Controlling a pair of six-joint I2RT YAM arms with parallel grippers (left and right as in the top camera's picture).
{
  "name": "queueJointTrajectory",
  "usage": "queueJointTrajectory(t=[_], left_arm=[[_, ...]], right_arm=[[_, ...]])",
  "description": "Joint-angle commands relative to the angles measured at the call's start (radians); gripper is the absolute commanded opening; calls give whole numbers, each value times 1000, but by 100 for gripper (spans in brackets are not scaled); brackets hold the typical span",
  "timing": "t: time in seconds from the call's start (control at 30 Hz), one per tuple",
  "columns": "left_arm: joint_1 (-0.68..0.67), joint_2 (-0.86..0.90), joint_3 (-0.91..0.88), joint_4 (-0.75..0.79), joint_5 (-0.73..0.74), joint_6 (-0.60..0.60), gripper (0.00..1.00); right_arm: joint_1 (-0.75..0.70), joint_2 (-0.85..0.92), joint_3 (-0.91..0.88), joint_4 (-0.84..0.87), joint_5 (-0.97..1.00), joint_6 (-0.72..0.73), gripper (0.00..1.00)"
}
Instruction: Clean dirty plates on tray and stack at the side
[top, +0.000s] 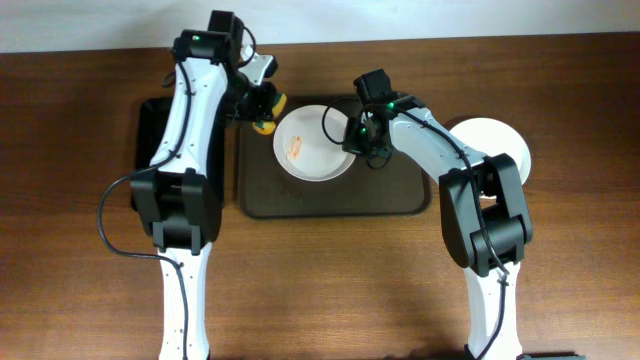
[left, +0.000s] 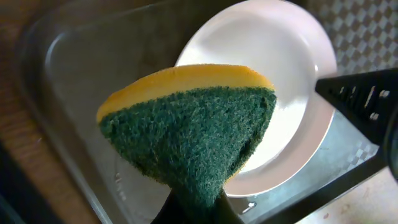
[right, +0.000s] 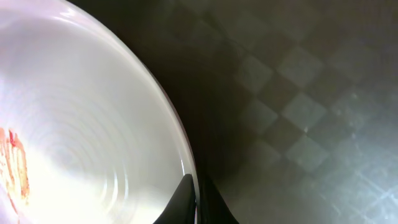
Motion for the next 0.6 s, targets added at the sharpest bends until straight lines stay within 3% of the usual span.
queueJointTrajectory(t=[0.0,0.2,0.33,0.57], left_arm=[[-45,5,-60,53,-22,-13,1],[-80,5,-257,224,-48,-111,1],[-80,5,-368,318,-48,-113,1],[-97,5,-460,337,12,-112,1]], right_arm=[[3,23,-18,-50,46,66,4],[3,23,-18,-58,47,66,4],[3,23,-18,-49,47,66,4],[5,23,-18,-30,36,66,4]])
